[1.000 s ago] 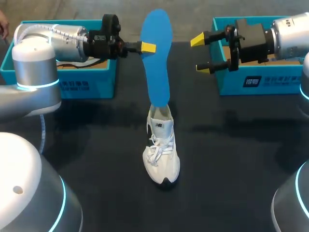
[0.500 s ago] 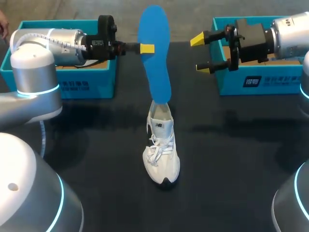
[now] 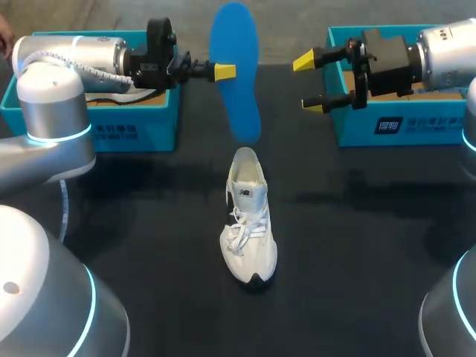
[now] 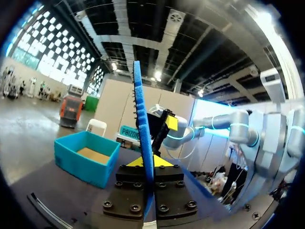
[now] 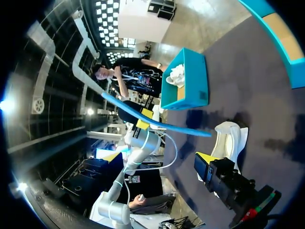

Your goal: Take the shoe out of the shoebox, open the shoe tongue, remove and reinsert the insole, then place the shoe into the shoebox

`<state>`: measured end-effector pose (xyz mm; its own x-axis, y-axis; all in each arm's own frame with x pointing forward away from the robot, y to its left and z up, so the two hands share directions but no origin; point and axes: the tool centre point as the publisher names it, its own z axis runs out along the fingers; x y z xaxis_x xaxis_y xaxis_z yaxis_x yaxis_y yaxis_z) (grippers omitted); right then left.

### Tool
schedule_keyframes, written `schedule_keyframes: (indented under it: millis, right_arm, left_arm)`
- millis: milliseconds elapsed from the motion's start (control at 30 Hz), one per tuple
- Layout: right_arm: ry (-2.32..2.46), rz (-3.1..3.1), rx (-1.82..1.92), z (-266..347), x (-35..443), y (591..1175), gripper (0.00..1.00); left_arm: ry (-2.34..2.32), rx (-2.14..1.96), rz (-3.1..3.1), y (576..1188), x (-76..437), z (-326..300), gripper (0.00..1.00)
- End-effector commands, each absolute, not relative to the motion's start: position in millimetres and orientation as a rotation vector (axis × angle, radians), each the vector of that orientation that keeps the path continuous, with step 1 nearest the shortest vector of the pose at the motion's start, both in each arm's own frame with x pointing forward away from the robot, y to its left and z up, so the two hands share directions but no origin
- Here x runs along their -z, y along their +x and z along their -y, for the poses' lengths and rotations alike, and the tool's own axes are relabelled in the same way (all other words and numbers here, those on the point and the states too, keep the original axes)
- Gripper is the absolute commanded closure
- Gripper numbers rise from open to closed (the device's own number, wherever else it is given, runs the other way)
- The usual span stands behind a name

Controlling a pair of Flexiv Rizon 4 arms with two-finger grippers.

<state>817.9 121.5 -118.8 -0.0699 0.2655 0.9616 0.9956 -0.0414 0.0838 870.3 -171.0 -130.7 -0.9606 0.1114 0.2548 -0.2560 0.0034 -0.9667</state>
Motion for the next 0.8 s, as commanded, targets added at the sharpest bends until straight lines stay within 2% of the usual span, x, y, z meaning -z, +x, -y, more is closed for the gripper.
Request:
schedule_keyframes:
  millis: [33,200,800]
  right_arm:
    - [-1.408,1.441,1.168,-122.9,119.2,818.6,0.0]
    - [-1.408,1.441,1.168,-122.9,119.2,818.6,0.0]
    - [-1.408,1.441,1.168,-122.9,119.2,818.6,0.0]
  left_arm:
    - [-0.74,-2.315,2.324,874.5,130.4,170.2,1.0]
    - [-1.033,-2.317,2.399,876.4,132.5,165.5,1.0]
    - [-1.024,-2.318,2.396,876.2,133.3,164.8,1.0]
